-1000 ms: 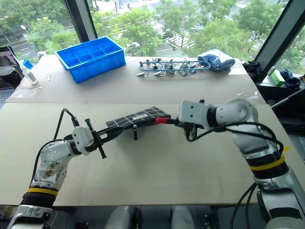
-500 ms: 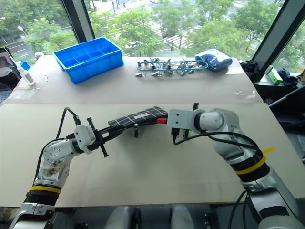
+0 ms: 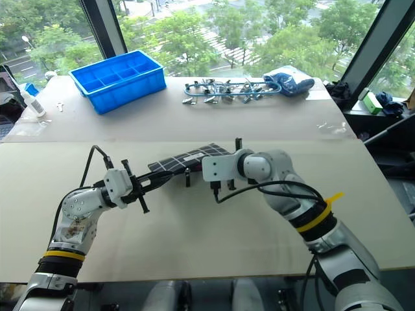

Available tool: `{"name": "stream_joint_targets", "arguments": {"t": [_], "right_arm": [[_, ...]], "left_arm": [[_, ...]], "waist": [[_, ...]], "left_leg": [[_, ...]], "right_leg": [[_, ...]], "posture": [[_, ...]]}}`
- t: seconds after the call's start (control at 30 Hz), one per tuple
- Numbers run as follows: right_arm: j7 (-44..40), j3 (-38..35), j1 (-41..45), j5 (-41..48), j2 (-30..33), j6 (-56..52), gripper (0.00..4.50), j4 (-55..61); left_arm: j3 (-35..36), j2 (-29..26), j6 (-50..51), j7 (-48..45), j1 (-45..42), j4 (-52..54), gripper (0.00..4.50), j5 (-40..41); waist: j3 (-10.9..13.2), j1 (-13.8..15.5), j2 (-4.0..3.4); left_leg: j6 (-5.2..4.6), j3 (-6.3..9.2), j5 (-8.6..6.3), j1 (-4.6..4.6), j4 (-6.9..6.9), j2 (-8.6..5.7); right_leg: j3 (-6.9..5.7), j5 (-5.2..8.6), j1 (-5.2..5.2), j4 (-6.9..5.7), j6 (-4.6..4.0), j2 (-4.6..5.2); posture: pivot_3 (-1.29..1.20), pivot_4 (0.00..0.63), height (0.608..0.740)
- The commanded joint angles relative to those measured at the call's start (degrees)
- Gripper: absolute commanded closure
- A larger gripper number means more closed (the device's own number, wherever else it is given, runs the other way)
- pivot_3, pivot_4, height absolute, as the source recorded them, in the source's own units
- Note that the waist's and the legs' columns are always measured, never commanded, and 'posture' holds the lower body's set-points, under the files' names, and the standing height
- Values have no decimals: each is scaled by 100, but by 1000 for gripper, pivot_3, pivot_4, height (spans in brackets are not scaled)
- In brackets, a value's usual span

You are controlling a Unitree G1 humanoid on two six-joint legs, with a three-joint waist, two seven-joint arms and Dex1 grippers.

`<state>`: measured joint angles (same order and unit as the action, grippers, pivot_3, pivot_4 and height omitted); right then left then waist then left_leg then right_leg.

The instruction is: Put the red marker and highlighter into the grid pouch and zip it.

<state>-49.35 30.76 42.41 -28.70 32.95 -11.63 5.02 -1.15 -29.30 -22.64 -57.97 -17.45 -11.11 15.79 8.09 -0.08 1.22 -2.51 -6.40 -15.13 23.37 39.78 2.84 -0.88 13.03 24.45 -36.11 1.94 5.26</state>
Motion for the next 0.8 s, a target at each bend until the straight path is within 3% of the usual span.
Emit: {"name": "stream_joint_targets", "arguments": {"t": [0.03, 0.23, 0.5, 0.57, 0.7, 0.8], "right_arm": [[599, 16, 71, -184, -91, 1012, 4039, -286], [1619, 96, 69, -371, -276, 2552, 4039, -1492], [1495, -267, -71, 385, -540, 3226, 4039, -1822], [1194, -392, -66, 650, -506, 3027, 3031, -1794], [877, -694, 100, 895, -318, 2809, 1802, -1787], [685, -965, 220, 1150, -125, 2810, 1802, -1760]], "left_arm": [[8, 20, -90, -17, -120, 56, 4500, 15], [-1, 43, -103, -30, -152, 9, 4500, 11], [8, 56, -126, -14, -145, 1, 4500, 4], [8, 56, -131, -19, -144, -5, 4500, 6], [2, 58, -133, -29, -150, -15, 4500, 8], [3, 53, -134, -32, -128, -4, 4500, 7]], "waist": [[0, -3, 0], [0, -24, 0], [0, -67, 0], [0, -58, 0], [0, -57, 0], [0, -61, -1]], "left_leg": [[0, 0, 0, 0, 0, 0], [8, -1, 5, -5, 0, 0], [28, -1, 17, -5, -4, 2], [25, 0, 15, -5, -4, 2], [3, 0, 2, -5, -3, 2], [2, 0, 2, -5, -3, 2]], "right_leg": [[0, 0, 0, 0, 0, 0], [0, 0, -4, 0, 0, -1], [3, 0, -3, 1, 0, -2], [2, 0, -4, 1, 0, -1], [2, 0, -5, 1, 0, 0], [2, 0, -5, 1, 0, 0]], "posture": [[0, 150, 740], [0, 150, 740], [0, 150, 740], [0, 150, 740], [0, 150, 740], [0, 150, 740]]}}
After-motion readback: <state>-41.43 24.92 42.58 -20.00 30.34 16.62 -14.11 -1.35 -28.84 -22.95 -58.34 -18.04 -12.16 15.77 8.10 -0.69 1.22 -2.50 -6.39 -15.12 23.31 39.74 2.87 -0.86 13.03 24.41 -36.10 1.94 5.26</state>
